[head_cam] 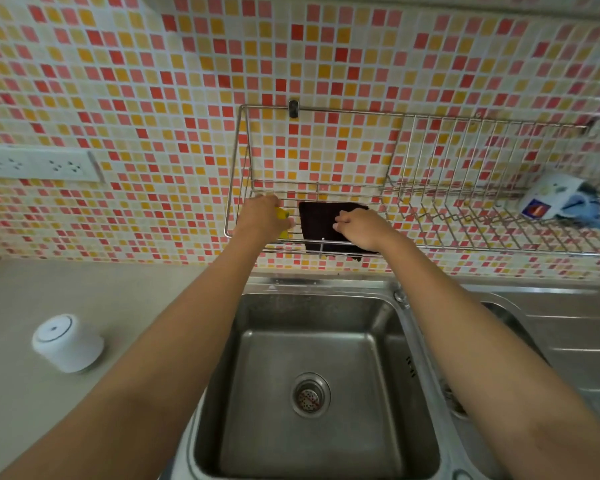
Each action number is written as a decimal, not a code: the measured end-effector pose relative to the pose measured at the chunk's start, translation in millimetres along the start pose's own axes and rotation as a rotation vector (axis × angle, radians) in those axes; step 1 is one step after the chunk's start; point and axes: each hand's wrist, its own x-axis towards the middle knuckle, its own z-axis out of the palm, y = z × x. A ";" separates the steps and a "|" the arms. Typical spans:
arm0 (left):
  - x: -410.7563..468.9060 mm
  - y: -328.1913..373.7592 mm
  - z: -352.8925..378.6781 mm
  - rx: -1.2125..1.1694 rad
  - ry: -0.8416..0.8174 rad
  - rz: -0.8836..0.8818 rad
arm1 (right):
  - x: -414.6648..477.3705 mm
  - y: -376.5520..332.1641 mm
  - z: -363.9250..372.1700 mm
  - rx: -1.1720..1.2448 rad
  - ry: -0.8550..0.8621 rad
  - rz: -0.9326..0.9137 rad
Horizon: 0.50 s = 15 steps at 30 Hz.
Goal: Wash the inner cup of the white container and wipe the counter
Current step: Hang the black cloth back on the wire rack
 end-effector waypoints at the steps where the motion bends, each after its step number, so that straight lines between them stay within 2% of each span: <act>1: 1.3 -0.6 0.9 0.022 -0.003 0.000 | 0.3 1.5 1.2 0.018 0.010 0.005; 3: 0.0 0.0 1.4 0.064 0.047 0.018 | 0.9 5.5 4.0 0.058 0.123 -0.007; 5: -9.0 0.1 2.5 0.137 0.174 0.093 | -3.5 7.0 11.5 0.073 0.360 -0.009; 8: -34.1 -6.0 9.8 0.245 0.353 0.274 | -22.8 5.3 32.2 -0.124 0.691 0.022; 12: -64.9 -26.1 22.5 0.259 0.420 0.415 | -42.0 4.7 57.3 -0.262 0.800 0.026; 15: -79.2 -43.1 28.1 0.306 0.378 0.448 | -45.7 1.2 64.7 -0.187 0.734 0.102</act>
